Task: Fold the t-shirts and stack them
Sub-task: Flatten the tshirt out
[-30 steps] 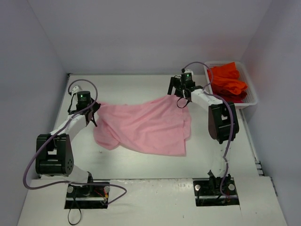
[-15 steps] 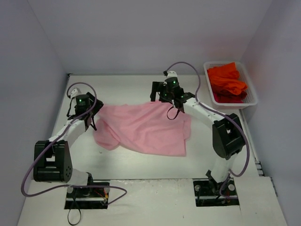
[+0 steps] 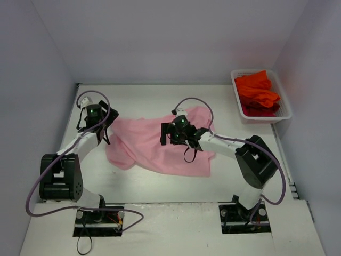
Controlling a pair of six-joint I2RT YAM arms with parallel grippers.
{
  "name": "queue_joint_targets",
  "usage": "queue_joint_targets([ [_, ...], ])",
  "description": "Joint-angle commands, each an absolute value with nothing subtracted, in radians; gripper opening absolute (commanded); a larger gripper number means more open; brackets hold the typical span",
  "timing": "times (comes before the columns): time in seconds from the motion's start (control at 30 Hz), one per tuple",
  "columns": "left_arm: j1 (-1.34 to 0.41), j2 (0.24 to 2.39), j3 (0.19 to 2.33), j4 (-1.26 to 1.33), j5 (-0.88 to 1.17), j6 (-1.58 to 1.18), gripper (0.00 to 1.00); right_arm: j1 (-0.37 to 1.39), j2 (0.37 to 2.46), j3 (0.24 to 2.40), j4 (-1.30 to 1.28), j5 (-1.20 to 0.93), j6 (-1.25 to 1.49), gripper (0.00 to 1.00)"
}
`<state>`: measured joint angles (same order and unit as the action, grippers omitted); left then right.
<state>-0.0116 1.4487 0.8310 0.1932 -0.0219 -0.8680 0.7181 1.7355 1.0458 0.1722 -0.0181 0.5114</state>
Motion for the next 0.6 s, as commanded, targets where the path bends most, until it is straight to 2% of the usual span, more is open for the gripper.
queue_joint_targets([
  [0.0,-0.006,1.482,0.926,0.272,-0.017,-0.858,0.66,0.738,1.652,1.022,0.250,0.028,0.563,0.99],
  [0.57,-0.006,1.617,1.028,0.255,-0.055,-0.772,0.66,0.801,1.631,0.865,0.324,0.025,0.653,0.97],
])
